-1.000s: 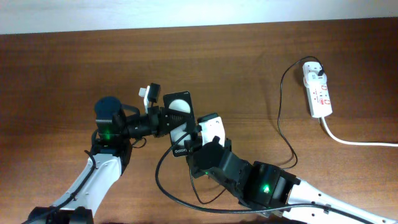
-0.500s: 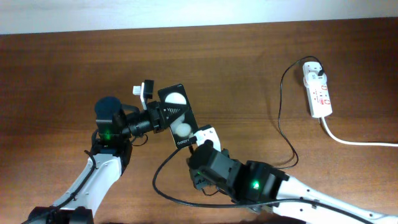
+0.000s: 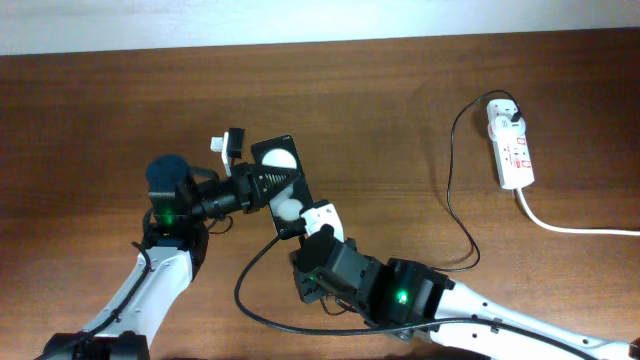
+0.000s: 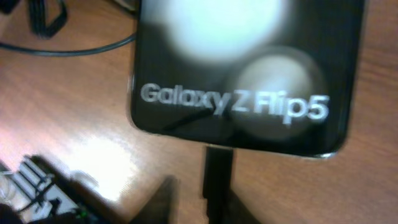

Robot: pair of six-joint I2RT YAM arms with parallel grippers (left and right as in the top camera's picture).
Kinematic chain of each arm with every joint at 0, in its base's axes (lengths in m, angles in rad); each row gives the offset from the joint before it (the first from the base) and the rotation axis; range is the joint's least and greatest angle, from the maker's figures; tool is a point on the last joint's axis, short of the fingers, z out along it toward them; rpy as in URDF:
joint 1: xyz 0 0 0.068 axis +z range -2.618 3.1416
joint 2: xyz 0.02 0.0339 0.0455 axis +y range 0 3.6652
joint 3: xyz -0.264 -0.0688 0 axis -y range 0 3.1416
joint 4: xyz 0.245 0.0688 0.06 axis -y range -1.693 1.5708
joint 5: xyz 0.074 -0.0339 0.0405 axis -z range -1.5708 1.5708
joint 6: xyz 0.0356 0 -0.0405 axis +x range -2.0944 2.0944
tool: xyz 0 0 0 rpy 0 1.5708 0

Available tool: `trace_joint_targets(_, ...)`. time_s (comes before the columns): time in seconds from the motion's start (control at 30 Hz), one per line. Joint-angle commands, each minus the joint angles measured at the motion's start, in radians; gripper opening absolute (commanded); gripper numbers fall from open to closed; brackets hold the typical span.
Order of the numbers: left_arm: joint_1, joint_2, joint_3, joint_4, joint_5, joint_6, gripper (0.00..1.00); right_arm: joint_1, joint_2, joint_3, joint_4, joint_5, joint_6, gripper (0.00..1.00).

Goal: Plug charger to phone and switch on socket
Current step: 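Release the plug and lower the phone to the table with left gripper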

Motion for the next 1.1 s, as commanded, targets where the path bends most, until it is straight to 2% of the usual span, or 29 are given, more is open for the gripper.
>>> trace_joint_targets(0.0, -0.020, -0.004, 0.000, -0.002, 0.052, 0.017, 0.00, -0.011, -0.009, 0.017, -0.025, 0.009, 0.000, 0.46)
trace_joint_targets(0.03, -0.020, -0.004, 0.000, -0.002, -0.019, 0.039, 0.00, -0.011, -0.023, 0.017, -0.076, 0.003, 0.000, 0.59)
trace_joint_targets(0.13, -0.021, -0.004, 0.000, -0.053, -0.108, 0.100, 0.00, -0.011, -0.074, 0.019, -0.130, -0.001, 0.000, 0.73)
trace_joint_targets(0.17, -0.028, -0.004, 0.000, -0.105, -0.159, 0.139, 0.00, -0.011, -0.128, 0.021, -0.166, 0.010, 0.000, 0.80)
trace_joint_targets(0.2, -0.043, -0.004, 0.000, -0.147, -0.210, 0.176, 0.00, -0.011, -0.171, 0.021, -0.190, 0.029, -0.001, 0.84)
trace_joint_targets(0.33, -0.122, -0.004, 0.003, -0.245, -0.382, 0.262, 0.00, -0.011, -0.360, 0.021, -0.316, 0.095, 0.000, 0.88)
trace_joint_targets(0.43, -0.169, 0.063, 0.045, -0.258, -0.403, 0.306, 0.00, -0.011, -0.505, 0.021, -0.414, 0.146, 0.000, 0.92)
trace_joint_targets(0.53, -0.199, 0.226, 0.197, -0.362, -0.395, 0.395, 0.00, -0.011, -0.598, 0.021, -0.460, 0.176, 0.000, 0.95)
trace_joint_targets(0.77, -0.275, 0.631, 0.711, -0.856, -0.371, 0.669, 0.00, -0.011, -0.608, 0.021, -0.493, 0.182, 0.000, 0.99)
trace_joint_targets(0.93, -0.282, 0.735, 0.755, -0.903, -0.335, 0.664, 0.00, -0.011, -0.608, 0.021, -0.493, 0.183, 0.000, 0.99)
trace_joint_targets(1.07, -0.283, 0.746, 0.755, -0.904, -0.343, 0.664, 0.11, -0.011, -0.608, 0.021, -0.493, 0.183, 0.000, 0.99)
